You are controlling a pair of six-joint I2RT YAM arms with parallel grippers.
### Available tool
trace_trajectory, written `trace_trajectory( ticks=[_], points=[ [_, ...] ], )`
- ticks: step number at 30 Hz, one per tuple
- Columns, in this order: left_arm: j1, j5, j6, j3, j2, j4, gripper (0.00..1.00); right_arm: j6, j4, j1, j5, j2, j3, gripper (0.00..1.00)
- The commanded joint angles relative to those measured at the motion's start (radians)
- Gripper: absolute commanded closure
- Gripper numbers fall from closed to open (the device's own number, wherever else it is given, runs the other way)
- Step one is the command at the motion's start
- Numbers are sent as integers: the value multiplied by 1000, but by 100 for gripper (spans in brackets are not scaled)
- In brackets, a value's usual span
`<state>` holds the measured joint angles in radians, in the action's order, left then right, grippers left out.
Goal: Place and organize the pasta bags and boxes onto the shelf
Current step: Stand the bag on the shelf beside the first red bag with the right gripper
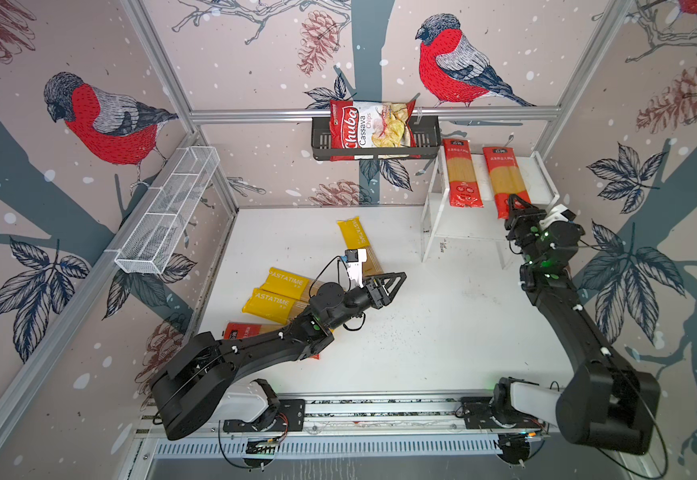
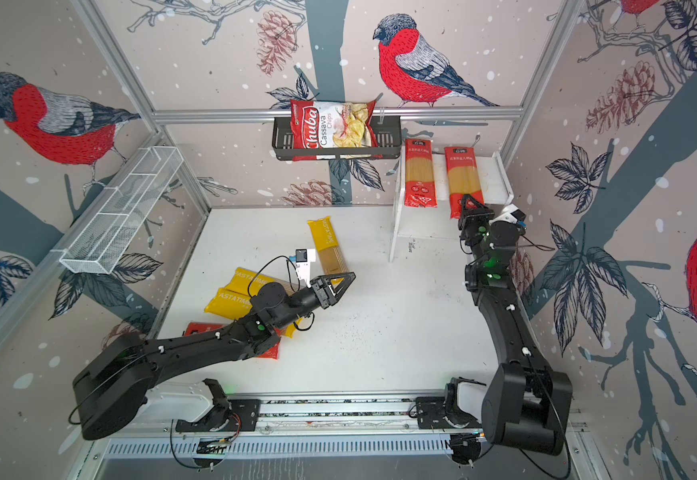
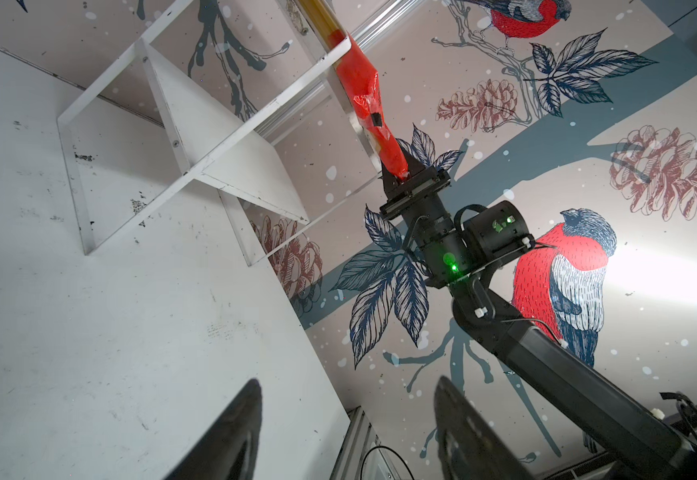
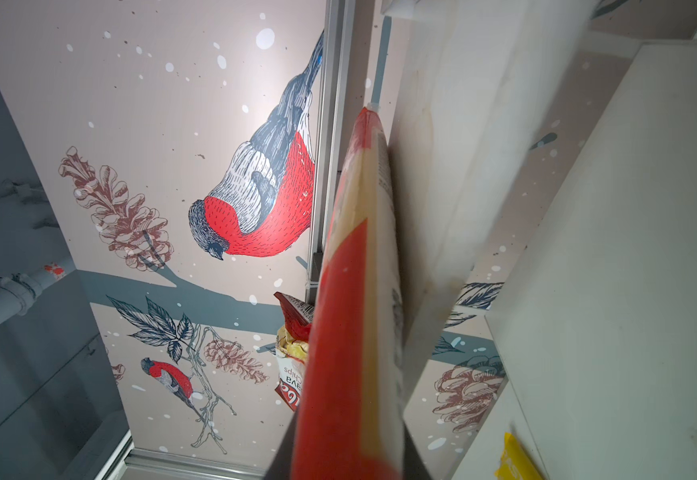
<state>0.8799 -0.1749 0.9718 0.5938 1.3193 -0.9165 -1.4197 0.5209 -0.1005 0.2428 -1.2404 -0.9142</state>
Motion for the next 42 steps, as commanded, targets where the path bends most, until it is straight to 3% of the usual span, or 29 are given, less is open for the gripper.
trace_trajectory(
  ticks=[1,5,10,15,20,24,29,38,42],
  points=[
    [3,2,12,4,4,-59,35,-27,93,12,49,-47,-61,96],
    [4,5,9,4,-3,-50,35,-23,92,30,69,-90,-101,85],
    [5,19,4,-9,-17,-41,35,-36,85,24,129,-86,-69,62],
    [5,19,7,-14,-12,-40,35,-22,69,0,123,-18,23,56],
    [6,7,16,-5,13,-59,35,-14,44,-25,119,63,78,57],
    [11,3,19,-1,24,-66,35,-1,37,-31,114,72,70,74],
    [16,7,21,-2,22,-65,35,-10,53,-31,142,26,24,84],
    [17,21,12,-9,2,-48,35,-12,59,-29,154,-2,4,87],
    [16,15,16,-8,13,-56,35,-13,54,-30,166,-3,18,84]
  ],
)
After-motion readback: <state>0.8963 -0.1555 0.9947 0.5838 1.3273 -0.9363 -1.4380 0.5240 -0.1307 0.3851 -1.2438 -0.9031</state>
